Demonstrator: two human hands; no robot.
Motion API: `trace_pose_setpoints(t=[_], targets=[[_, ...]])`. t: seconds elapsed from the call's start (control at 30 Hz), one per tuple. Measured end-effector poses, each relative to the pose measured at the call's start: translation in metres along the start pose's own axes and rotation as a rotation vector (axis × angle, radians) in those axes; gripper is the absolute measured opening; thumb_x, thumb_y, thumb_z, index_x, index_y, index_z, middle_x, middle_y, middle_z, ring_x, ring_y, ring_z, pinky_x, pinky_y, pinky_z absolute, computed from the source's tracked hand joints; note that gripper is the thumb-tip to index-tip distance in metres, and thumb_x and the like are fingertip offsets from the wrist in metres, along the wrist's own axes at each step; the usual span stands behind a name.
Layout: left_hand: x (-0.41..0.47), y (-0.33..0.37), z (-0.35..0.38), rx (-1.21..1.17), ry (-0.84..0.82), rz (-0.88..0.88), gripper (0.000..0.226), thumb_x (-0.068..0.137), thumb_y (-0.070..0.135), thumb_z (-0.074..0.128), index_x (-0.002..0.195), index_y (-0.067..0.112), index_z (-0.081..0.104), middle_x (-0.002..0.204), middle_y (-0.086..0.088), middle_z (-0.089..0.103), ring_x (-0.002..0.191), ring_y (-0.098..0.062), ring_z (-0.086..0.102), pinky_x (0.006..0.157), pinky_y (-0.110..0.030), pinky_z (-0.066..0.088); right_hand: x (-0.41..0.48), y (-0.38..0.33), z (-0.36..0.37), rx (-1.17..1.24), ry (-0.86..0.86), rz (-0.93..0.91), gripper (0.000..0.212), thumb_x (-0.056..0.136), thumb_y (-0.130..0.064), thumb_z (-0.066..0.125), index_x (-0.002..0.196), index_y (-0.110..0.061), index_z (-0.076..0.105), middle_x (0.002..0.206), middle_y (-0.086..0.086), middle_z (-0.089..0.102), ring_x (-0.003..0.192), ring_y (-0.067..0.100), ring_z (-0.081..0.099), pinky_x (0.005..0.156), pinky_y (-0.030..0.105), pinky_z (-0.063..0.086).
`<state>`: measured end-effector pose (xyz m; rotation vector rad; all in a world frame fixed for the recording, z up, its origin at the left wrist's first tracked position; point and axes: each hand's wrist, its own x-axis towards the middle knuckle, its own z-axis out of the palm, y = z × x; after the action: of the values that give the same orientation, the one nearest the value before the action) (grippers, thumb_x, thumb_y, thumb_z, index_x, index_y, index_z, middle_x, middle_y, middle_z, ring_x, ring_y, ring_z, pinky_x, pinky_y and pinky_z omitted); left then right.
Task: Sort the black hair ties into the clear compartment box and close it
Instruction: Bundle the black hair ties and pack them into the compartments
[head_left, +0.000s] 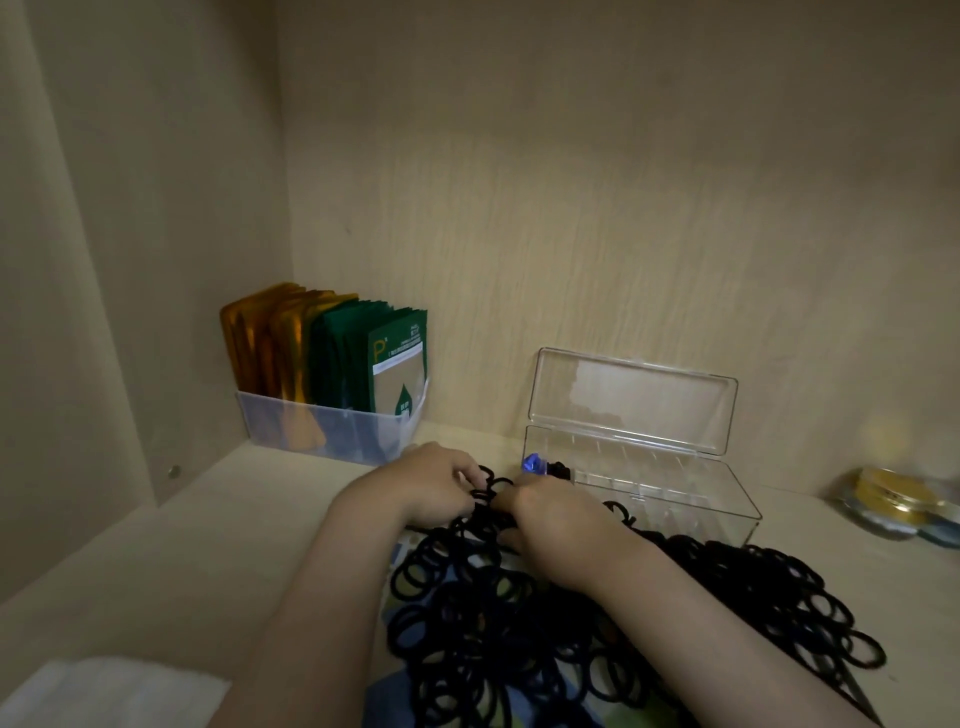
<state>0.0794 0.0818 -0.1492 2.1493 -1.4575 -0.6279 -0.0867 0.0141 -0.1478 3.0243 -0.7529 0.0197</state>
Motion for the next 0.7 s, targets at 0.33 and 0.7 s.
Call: trace_pose_setpoints(t=[0.33,0.7], targets=[[-0.001,0.001,0.005,0.077,0.055,0.011,0.016,0.08,0.017,0.077,0.09,0.029,0.078,0.097,0.009,0.073,0.086,-0.007,0.065,0.076,-0.019,0.049,0.001,0.01,0.003,0.115,0.119,-0.04,0.029,0.086,-0.01,0.055,0.102,-0.026,0.072,0.089,-0.002,0.066,0.084,0.023,0.061,0.068,0.036,0.052],[-0.014,0.029,-0.009,-0.333,0.153,0.103,0.007,0.091,0.023,0.068,0.092,0.018,0.073,0.077,0.003,0.076,0.071,-0.008,0.07,0.071,-0.026,0.052,-0.024,0.027,-0.042,1.187,0.261,0.079,0.015,0.089,-0.002,0.069,0.096,-0.013,0.077,0.082,0.014,0.075,0.066,0.022,0.063,0.053,0.02,0.05]])
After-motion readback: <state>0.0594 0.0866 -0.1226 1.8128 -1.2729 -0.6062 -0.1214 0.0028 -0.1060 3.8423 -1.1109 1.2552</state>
